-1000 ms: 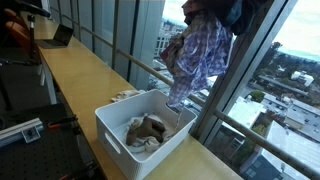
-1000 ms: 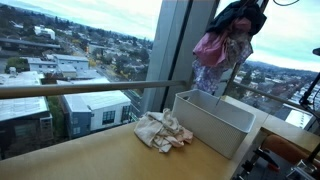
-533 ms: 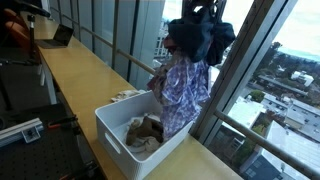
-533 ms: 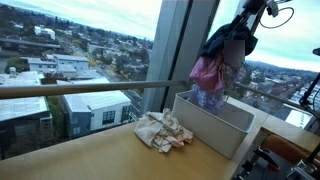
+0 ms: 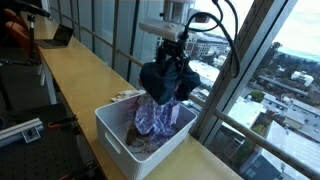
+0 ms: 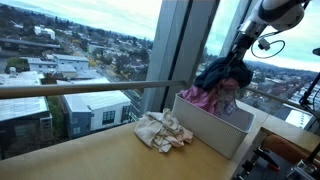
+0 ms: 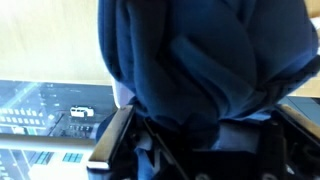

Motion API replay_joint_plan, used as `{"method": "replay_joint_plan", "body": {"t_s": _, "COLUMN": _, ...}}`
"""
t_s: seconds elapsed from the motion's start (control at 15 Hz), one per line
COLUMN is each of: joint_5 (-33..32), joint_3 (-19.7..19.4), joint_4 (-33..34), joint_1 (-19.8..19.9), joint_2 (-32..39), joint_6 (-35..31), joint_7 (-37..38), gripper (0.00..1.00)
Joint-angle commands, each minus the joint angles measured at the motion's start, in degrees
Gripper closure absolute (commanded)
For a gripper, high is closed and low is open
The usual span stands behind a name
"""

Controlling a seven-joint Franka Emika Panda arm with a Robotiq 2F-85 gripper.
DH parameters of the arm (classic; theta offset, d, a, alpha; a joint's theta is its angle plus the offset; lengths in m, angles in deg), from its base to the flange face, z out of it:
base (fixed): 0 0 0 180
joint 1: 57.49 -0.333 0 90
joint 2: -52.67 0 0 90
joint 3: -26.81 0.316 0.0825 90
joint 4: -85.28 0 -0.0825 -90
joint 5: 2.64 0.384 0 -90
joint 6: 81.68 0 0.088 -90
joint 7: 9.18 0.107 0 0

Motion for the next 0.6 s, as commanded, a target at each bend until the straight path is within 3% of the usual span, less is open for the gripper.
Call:
{"method": "replay_joint_plan", "body": {"t_s": 0.0, "joint_5": -1.1, "joint_3": 0.4, "joint_4": -7.3, "joint_1": 0.6, "joint_2": -1.8, "joint_6": -4.4, "joint_7": 0.6, "gripper": 1.00}}
{"method": "replay_joint_plan", "body": {"t_s": 0.53, "joint_5": -1.3, "joint_3": 0.8, "joint_4": -14.0, "joint_1": 0.5, "joint_2": 2.3, "joint_6": -9.7, "joint_7": 0.5, "gripper": 1.00}}
